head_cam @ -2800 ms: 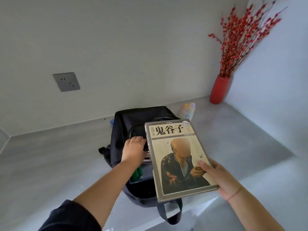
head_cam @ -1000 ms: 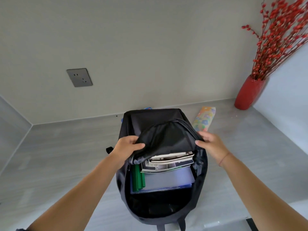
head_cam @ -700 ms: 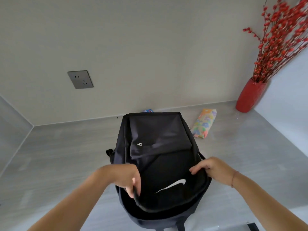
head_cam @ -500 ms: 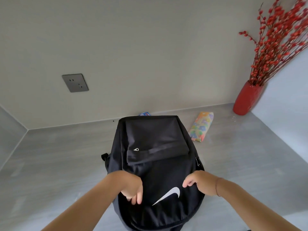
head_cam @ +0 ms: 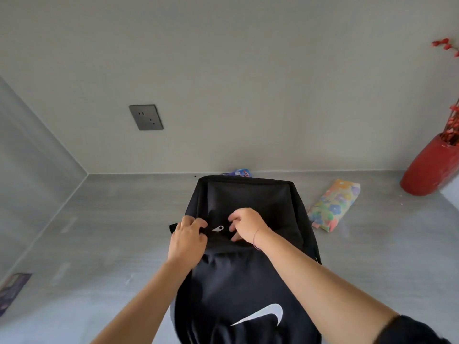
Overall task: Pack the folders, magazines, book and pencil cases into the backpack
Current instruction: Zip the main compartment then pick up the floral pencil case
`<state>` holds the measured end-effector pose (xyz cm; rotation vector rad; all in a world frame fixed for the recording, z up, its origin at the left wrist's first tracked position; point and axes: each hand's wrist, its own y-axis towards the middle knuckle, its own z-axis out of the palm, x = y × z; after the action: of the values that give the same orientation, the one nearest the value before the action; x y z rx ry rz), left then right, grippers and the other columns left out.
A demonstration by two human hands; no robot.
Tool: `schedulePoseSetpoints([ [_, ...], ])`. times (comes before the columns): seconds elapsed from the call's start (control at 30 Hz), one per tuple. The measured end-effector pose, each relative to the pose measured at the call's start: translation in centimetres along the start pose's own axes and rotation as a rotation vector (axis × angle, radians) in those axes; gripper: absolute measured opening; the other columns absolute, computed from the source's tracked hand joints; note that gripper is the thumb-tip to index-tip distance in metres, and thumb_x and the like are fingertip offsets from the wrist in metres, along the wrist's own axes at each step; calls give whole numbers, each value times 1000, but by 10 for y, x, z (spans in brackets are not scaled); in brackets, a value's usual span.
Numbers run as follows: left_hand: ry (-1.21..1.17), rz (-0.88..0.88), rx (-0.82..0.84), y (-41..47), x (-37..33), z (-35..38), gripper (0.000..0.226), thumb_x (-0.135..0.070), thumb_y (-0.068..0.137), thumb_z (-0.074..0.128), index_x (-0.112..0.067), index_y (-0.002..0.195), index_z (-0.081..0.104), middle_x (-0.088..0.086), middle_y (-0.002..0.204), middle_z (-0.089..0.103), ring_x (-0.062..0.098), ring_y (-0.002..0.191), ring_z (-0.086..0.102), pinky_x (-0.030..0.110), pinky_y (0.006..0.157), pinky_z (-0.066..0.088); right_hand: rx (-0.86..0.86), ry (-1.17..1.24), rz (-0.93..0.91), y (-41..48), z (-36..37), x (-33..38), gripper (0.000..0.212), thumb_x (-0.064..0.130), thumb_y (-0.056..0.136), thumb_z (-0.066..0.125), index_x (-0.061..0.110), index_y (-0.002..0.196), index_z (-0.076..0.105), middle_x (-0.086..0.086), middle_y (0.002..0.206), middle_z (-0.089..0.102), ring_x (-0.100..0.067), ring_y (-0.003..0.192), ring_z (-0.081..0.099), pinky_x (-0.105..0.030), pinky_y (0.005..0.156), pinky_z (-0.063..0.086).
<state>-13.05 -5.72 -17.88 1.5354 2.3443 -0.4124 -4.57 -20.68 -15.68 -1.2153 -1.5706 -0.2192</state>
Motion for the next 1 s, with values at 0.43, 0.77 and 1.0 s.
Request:
schedulePoseSetpoints([
  [0.43, -492, -369, 169, 4, -9, 5, 29, -47, 85, 53, -20, 77, 46, -2, 76, 60, 15, 50, 63, 16, 32, 36, 98, 165, -123, 8, 27, -9, 9, 22, 87, 61, 21, 92, 69, 0, 89, 71, -6, 85, 64, -16, 77, 48],
  [0.77, -739, -435, 304, 10, 5, 6, 3, -10, 76, 51, -12, 75, 51, 6, 65, 50, 20, 48, 50, 26, 52, 42, -164, -93, -120, -4, 31, -8, 14, 27, 82, 69, 13, 83, 73, 5, 76, 67, -10, 75, 62, -22, 71, 46],
  [1.0, -691, -389, 226, 0, -8, 13, 6, -11, 75, 54, -12, 72, 48, 4, 56, 51, 17, 46, 49, 24, 48, 40, -145, -232, -150, -24, 10, -14, 13, 28, 83, 67, 18, 74, 67, 9, 66, 65, -6, 62, 58, -24, 66, 48],
])
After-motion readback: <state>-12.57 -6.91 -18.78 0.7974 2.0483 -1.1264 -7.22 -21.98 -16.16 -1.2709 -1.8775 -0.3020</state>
